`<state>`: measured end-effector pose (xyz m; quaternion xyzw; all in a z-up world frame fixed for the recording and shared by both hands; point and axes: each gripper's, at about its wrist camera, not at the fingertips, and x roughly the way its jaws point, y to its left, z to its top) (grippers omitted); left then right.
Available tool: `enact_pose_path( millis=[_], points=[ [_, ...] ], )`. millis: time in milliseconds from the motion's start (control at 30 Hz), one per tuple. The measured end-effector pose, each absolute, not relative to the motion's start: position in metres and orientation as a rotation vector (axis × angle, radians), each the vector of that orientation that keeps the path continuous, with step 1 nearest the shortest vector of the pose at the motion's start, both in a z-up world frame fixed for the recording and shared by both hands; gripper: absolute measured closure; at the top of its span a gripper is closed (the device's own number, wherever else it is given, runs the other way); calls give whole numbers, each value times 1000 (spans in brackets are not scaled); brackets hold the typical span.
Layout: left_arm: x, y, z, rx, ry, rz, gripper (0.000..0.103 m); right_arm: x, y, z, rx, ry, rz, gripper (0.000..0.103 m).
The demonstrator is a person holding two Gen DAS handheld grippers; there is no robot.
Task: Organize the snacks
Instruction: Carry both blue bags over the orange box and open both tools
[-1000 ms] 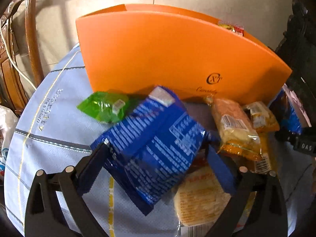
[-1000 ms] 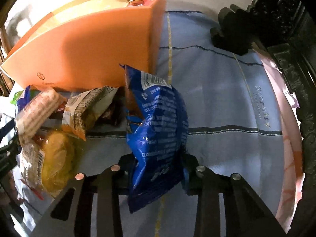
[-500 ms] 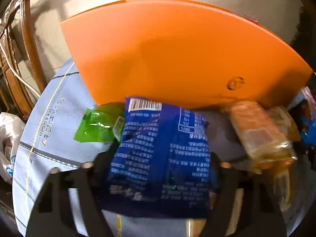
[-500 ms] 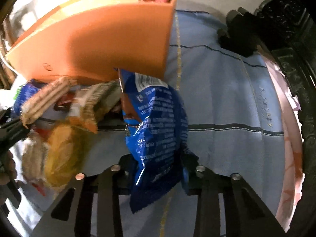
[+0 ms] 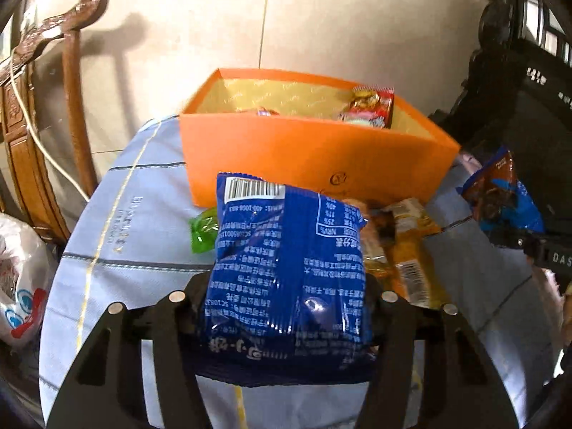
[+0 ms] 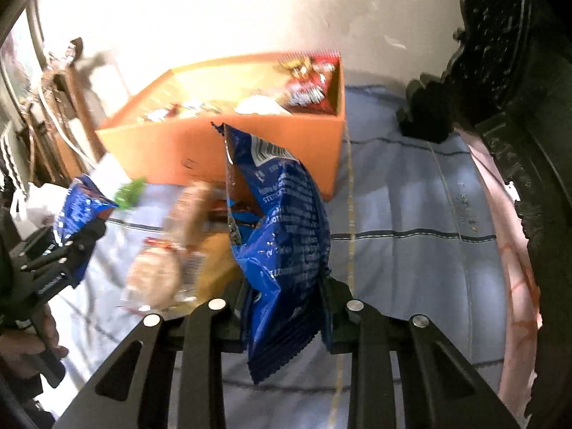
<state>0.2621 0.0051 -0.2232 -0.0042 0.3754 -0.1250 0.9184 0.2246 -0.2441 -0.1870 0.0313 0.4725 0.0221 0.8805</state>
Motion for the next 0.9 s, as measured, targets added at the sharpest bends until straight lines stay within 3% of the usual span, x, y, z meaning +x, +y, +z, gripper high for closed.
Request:
enact_pose_path(
  millis=[600,900],
  points=[
    [246,9,-95,-48,618,-282,45,183,-200,-32,59,733,75,75],
    [236,12,-53,-39,556,-294,45,163,-187,2,47,675,32,75]
  ],
)
